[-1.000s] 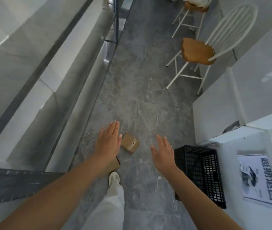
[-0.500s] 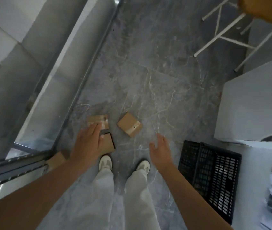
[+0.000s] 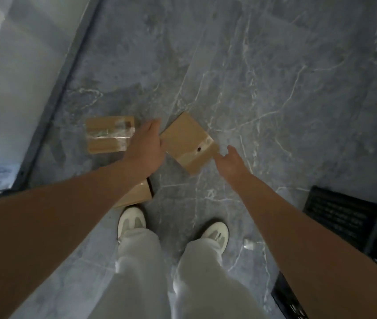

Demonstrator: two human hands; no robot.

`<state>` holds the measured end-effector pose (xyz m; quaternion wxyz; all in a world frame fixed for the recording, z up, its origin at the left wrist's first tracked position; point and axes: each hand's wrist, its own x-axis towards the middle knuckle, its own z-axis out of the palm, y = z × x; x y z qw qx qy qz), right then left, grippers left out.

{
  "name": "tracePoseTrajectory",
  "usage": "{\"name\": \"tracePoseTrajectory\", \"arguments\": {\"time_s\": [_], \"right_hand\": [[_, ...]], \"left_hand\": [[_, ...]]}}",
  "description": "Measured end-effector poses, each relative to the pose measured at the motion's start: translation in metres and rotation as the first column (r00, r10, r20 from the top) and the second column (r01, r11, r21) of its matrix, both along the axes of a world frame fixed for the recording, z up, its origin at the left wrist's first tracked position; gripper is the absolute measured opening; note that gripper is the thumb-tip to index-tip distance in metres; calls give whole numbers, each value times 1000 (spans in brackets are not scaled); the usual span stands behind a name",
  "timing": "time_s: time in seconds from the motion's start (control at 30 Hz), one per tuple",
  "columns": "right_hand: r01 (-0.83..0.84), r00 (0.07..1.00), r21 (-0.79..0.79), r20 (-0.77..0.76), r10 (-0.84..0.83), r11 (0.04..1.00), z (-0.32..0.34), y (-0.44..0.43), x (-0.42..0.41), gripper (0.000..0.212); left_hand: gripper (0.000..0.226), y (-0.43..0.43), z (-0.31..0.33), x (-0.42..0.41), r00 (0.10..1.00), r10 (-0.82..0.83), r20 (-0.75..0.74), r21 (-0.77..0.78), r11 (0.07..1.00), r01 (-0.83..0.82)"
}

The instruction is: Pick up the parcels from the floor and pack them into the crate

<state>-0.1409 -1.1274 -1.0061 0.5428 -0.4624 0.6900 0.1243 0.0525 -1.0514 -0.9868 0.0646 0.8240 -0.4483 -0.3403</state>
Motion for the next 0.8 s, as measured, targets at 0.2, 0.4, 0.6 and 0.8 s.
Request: {"name": "tracePoseTrajectory", "arguments": {"time_s": [0.2,0.4,0.6,0.8], "right_hand": [[245,966,146,47,-254,958,-85,-9,19,71],[287,940,162,143,-311,944,-69,-21,21,61],[265,933,104,222,-282,959,55,-21,60,48],[380,897,94,207,-391,920,218,-28,103,59]], "left_hand": [[54,-25,-100,2,932,319,-173,127,946,-300],[53,-12,-81,-8,824,433,-366,175,901,-396],[58,5,36,13,684,570,-455,111,798,-592],[45,15,212,61,724,564,-398,-97,759,-644]]}}
